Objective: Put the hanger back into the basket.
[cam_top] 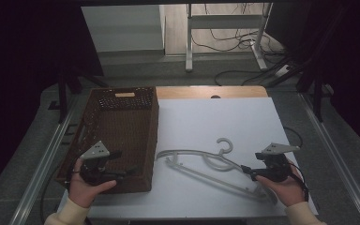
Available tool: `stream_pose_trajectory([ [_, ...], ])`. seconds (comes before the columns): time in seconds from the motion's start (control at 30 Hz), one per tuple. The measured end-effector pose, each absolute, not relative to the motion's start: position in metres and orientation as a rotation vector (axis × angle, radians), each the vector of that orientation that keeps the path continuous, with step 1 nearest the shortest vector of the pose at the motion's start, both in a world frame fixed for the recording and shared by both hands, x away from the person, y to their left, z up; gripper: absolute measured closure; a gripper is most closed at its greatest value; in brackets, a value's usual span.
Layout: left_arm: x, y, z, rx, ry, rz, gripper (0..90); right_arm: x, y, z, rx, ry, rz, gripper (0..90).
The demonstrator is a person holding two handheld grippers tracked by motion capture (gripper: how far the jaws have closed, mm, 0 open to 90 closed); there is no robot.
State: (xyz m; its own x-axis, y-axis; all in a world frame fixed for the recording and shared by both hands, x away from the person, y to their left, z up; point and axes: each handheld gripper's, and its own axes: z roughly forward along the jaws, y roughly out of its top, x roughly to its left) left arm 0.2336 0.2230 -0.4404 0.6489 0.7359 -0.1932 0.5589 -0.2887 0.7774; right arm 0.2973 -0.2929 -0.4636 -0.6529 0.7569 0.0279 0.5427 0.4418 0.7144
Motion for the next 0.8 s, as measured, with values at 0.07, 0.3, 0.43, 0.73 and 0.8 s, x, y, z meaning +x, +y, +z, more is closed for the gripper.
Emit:
stream_pose_trajectory([
  [0.07,0.234,0.223,-0.442,1.986,1.016,0.245,16.8,0.299,-0.292,-0.463,1.117,2.403,1.021,24.1],
  [0.3,0.236,0.224,-0.444,1.993,1.02,0.245,16.8,0.3,-0.284,-0.458,1.104,2.406,0.979,25.7],
  [0.43,0.235,0.225,-0.443,1.986,1.024,0.243,16.8,0.301,-0.278,-0.456,1.105,2.409,0.959,25.8],
  [0.73,0.239,0.22,-0.44,2.002,1.01,0.238,16.3,0.324,-0.265,-0.465,1.107,2.47,0.883,26.2],
  [0.8,0.239,0.221,-0.441,2.004,1.013,0.237,16.2,0.327,-0.264,-0.467,1.107,2.477,0.877,26.2],
])
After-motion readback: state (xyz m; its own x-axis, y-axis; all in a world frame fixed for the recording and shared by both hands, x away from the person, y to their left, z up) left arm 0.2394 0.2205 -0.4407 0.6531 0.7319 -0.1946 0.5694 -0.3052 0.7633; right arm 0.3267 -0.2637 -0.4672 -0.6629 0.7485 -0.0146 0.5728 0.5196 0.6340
